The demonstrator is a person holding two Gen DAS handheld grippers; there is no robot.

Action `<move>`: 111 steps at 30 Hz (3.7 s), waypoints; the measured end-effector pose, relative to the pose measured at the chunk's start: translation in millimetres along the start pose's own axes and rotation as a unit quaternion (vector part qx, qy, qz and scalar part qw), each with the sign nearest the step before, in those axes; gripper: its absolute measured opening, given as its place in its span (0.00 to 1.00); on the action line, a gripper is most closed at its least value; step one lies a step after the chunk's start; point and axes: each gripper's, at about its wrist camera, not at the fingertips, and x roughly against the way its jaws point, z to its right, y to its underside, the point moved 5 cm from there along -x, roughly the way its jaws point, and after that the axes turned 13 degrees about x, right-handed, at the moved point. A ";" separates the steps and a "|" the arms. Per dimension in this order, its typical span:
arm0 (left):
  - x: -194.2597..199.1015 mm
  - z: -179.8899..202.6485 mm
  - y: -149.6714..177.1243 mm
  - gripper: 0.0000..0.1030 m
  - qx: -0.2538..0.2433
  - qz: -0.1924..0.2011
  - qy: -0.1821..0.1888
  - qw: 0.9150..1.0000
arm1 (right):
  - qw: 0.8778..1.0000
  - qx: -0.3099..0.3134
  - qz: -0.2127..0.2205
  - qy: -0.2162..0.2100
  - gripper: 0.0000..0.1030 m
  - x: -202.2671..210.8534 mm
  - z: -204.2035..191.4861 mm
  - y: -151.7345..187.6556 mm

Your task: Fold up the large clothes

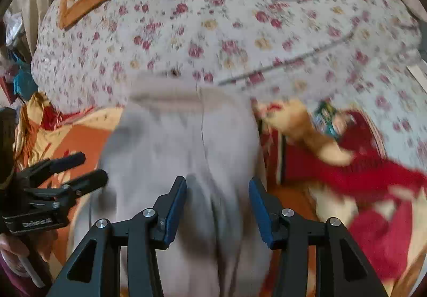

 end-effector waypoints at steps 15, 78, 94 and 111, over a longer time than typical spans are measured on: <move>29.7 -24.1 32.7 0.85 0.020 0.015 0.012 1.000 | 0.995 -0.090 0.027 -0.035 0.58 26.5 25.2 53.6; 67.3 -38.1 31.0 0.30 0.028 -0.043 0.169 0.984 | 0.959 -0.103 0.064 -0.257 0.42 13.8 -39.0 36.2; 117.2 -80.5 92.8 0.65 0.021 0.039 -0.021 0.999 | 0.990 -0.032 0.079 -0.114 0.54 101.7 -92.6 84.9; 64.4 -75.1 121.2 0.77 0.044 0.017 -0.039 0.998 | 0.995 -0.092 0.007 -0.030 0.57 -32.1 -63.9 48.6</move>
